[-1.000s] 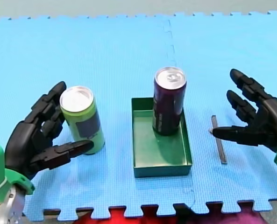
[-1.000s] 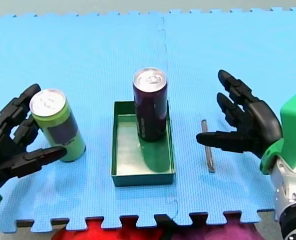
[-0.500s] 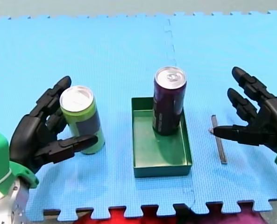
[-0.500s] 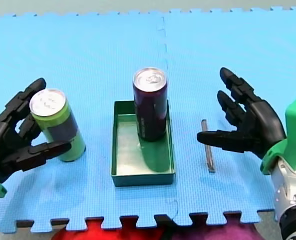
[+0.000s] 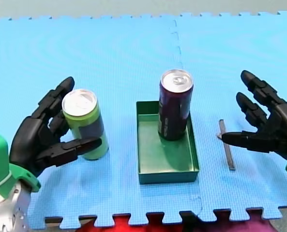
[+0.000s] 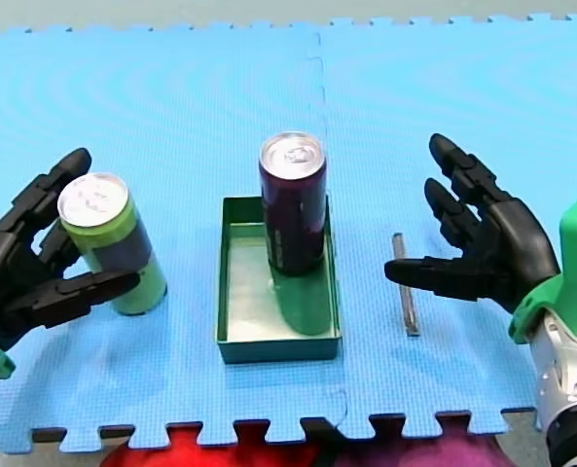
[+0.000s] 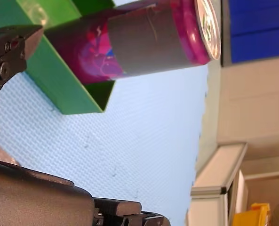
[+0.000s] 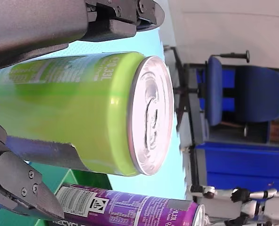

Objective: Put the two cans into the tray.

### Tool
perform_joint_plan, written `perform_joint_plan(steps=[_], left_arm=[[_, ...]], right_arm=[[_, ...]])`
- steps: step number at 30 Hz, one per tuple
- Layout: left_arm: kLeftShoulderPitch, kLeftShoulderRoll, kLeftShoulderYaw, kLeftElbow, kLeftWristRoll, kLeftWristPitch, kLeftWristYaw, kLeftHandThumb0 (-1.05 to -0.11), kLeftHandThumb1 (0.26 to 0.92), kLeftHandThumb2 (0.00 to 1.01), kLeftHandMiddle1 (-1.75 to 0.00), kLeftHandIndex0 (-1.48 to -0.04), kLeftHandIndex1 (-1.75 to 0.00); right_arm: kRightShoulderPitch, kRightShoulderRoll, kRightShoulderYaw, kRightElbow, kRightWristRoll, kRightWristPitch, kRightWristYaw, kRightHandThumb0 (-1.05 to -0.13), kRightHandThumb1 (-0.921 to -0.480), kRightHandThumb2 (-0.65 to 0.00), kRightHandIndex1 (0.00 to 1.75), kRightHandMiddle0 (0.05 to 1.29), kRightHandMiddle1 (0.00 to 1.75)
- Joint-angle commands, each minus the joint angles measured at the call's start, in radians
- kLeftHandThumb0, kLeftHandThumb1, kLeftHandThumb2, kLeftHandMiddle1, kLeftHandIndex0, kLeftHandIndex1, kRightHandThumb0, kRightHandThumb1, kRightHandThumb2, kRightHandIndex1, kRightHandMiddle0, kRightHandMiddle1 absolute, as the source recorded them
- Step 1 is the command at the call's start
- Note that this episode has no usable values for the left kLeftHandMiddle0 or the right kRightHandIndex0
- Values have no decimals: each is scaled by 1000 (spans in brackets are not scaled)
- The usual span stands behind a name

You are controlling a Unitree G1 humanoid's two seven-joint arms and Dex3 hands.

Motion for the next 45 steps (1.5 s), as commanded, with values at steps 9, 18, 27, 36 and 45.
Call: perform_joint_plan(steps=[9, 18, 27, 36, 45], left_arm=[[-39, 4, 18, 55, -7, -19, -24, -843, 613, 0, -5, -150, -2], [-60, 3, 20, 73, -3, -29, -23, -835, 616, 1, -6, -165, -6], [-87, 0, 27, 120, -7, -46, -42, -834, 618, 1, -9, -187, -8], [-94, 0, 23, 122, 1, -40, -43, -866, 628, 3, -13, -198, -6], [-97, 17, 4, 118, 13, -8, -68, -917, 642, 5, -8, -197, -1]], right_arm=[[10, -5, -10, -22, 22, 9, 14, -375, -654, 0, 1, 91, 2], [18, -5, -10, -39, 28, 12, 19, -373, -651, 0, 1, 97, 3], [24, -5, -10, -46, 29, 7, 18, -378, -648, 0, 1, 99, 2], [28, -3, -15, -50, 35, 4, 14, -399, -646, 0, 4, 101, 1], [26, -3, -23, -46, 44, -2, 8, -411, -639, 0, 7, 108, 3]])
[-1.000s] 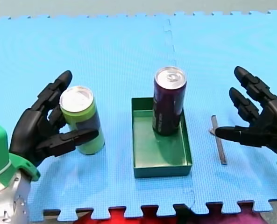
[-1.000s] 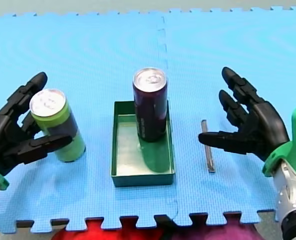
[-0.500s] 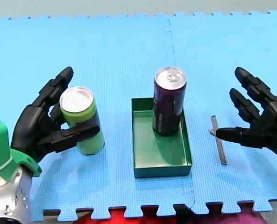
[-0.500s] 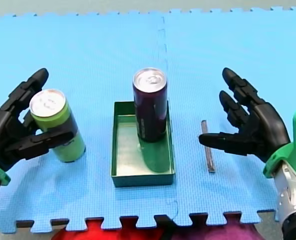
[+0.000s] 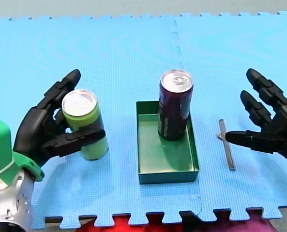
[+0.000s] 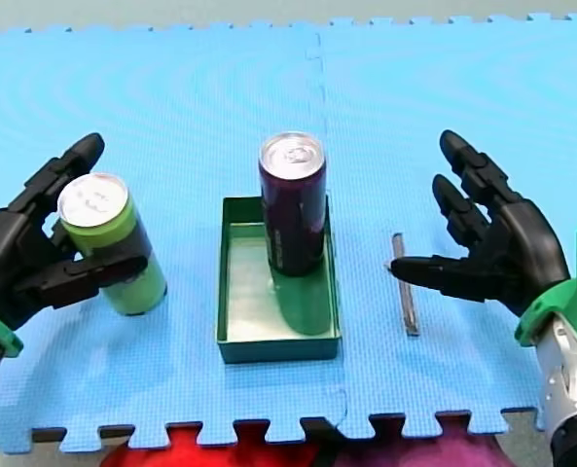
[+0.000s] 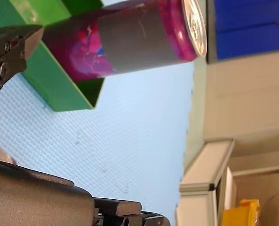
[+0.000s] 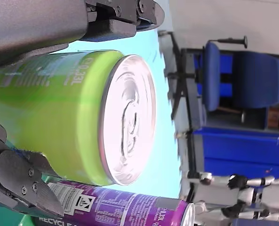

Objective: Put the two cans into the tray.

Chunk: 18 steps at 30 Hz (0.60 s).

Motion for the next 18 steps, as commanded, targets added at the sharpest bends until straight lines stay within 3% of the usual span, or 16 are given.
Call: perform_joint_plan(steps=[1, 13, 15, 16, 18], left_arm=[[-3, 10, -5, -4, 7, 6, -4, -927, 645, 5, -6, -195, 0], [-3, 28, -27, -18, -2, 39, -79, -997, 660, 4, 0, -204, -9], [-11, 26, -17, -6, -37, 52, -143, -1003, 662, 4, -1, -261, -33], [-16, 25, -13, 3, -53, 57, -176, -1004, 664, 3, -13, -436, -55], [-26, 27, -16, 29, -54, 29, -219, -999, 668, 2, -27, -645, -52]], right_arm=[[-3, -3, -5, 3, 5, -6, -3, -412, -638, 0, 8, 109, 3], [-14, 1, -14, 12, 10, -16, -9, -419, -629, 0, 15, 117, 3], [-16, 0, -15, 14, 9, -17, -11, -418, -628, 0, 16, 117, 2], [-17, 1, -15, 15, 9, -18, -13, -418, -627, 0, 17, 118, 2], [-20, 2, -16, 18, 7, -24, -19, -419, -625, 0, 17, 118, 2]])
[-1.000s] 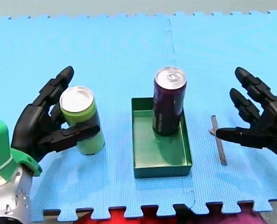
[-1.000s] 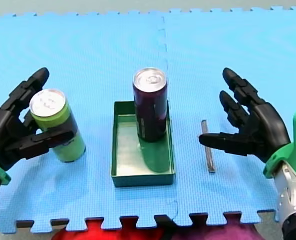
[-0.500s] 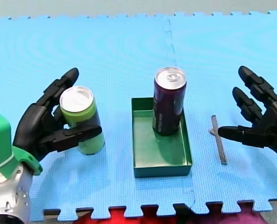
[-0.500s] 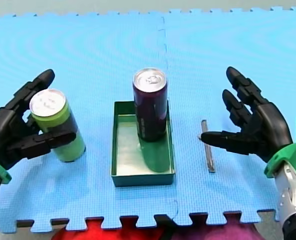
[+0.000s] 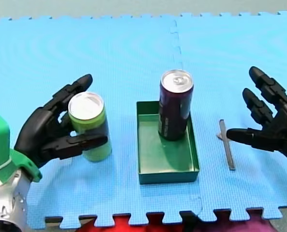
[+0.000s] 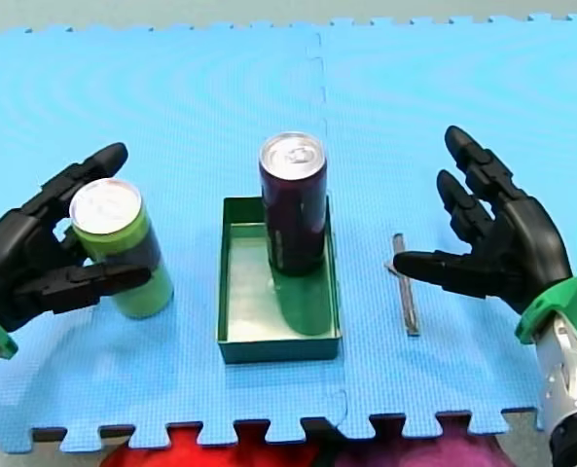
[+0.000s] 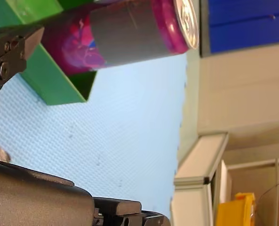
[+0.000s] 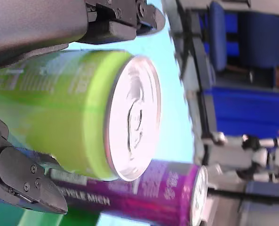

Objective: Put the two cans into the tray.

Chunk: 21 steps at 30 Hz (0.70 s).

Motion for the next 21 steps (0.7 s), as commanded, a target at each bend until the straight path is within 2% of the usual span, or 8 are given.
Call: perform_joint_plan(steps=[1, 3, 4, 5, 7, 9, 11, 21], left_arm=[[-19, 5, 0, 37, -1, -33, -42, -986, 680, 4, -56, -857, -81], [-31, 4, 8, 71, 7, -75, -45, -955, 690, 2, -91, -1133, -116], [-34, 0, 12, 87, 23, -119, -15, -922, 697, 2, -228, -1138, -446], [-33, -5, 12, 96, 49, -164, 37, -891, 699, 4, -723, -924, -1118], [-25, -19, 7, 94, 91, -216, 129, -807, 689, 3, -1491, -690, -1615], [-18, -29, 3, 80, 97, -214, 156, -719, 675, 4, -1680, -615, -1712], [-15, -33, -1, 67, 92, -201, 160, -675, 679, 7, -1732, -593, -1739], [-8, -35, -8, 39, 83, -181, 168, -500, 724, 13, -1746, -578, -1746]], right_arm=[[-10, -1, -5, 5, 2, -14, -9, -418, -624, 0, 19, 119, 2], [-12, -1, -4, 7, 1, -19, -14, -418, -622, 0, 20, 120, 2], [-13, -1, -4, 9, 1, -21, -15, -417, -622, 0, 20, 121, 2], [-13, -1, -4, 10, 0, -22, -16, -416, -621, 0, 21, 121, 2], [-14, 0, -4, 11, 1, -24, -16, -415, -619, 0, 22, 122, 2], [-14, 0, -6, 12, 3, -25, -16, -414, -617, 0, 22, 122, 2], [-15, 0, -8, 15, 4, -27, -15, -412, -615, 0, 23, 124, 2], [-28, -6, -18, 43, 6, -37, -10, -405, -608, 0, 21, 129, 2]])
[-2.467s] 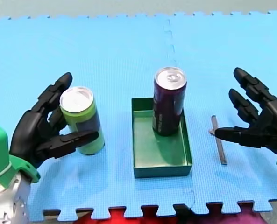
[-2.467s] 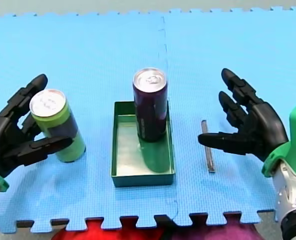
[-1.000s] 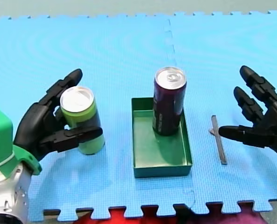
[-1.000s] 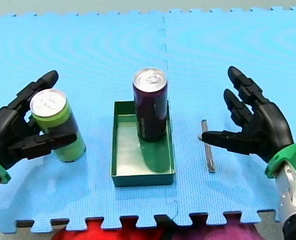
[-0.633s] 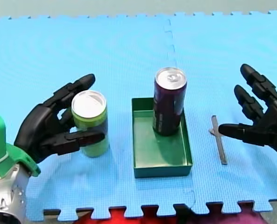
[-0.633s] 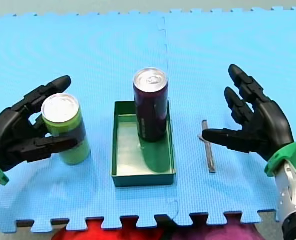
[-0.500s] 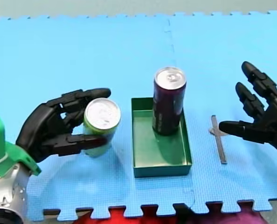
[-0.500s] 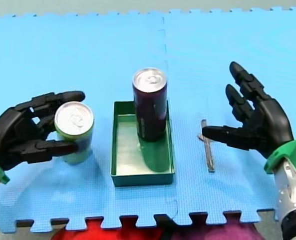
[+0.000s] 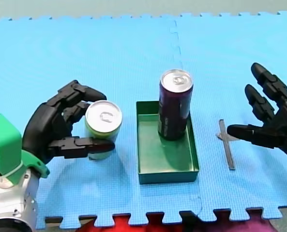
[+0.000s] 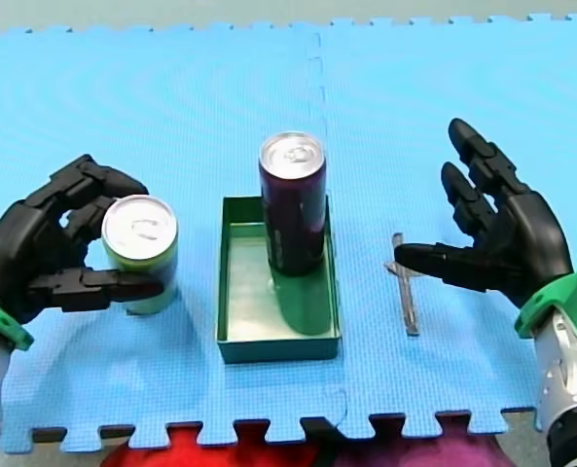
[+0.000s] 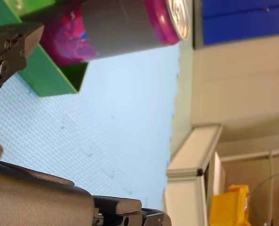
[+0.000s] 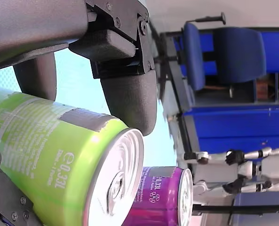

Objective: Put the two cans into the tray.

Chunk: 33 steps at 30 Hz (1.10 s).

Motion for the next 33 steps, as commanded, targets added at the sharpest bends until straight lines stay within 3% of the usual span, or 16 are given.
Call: perform_joint_plan(steps=[1, 8, 19, 22, 25, 27, 33], left_arm=[[5, 2, 2, -4, -2, 9, 5, -493, 726, 13, -1746, -577, -1746], [13, -15, 14, -18, -15, 16, 33, -430, 741, 13, -1746, -570, -1746], [15, -33, 29, -20, -29, 8, 73, -385, 754, 14, -1746, -567, -1746], [12, -50, 54, -13, -53, 12, 102, -383, 760, 15, -1746, -569, -1746], [0, -80, 96, -11, -111, 44, 127, -616, 835, 35, -1746, -573, -1746], [-6, -91, 118, -15, -146, 65, 125, -711, 889, 43, -1746, -558, -1746], [-17, -89, 151, -23, -178, 81, 117, -718, 918, 35, -1746, -540, -1746]], right_arm=[[-8, -7, -5, 7, 5, -8, 3, -404, -607, 0, 21, 130, 2], [-12, -9, -8, 17, 3, -14, 3, -398, -604, 0, 21, 133, 2], [-5, -7, -2, 6, -5, -13, -11, -406, -603, 0, 17, 139, 2], [-4, -7, 0, 7, -6, -15, -12, -407, -603, 0, 15, 140, 2], [-3, -7, 0, 11, -6, -16, -11, -408, -604, 0, 14, 139, 1], [-3, -7, 0, 14, -6, -17, -9, -409, -604, 0, 13, 139, 1], [-1, -6, 0, 15, -5, -18, -8, -406, -603, 0, 12, 138, 0]])
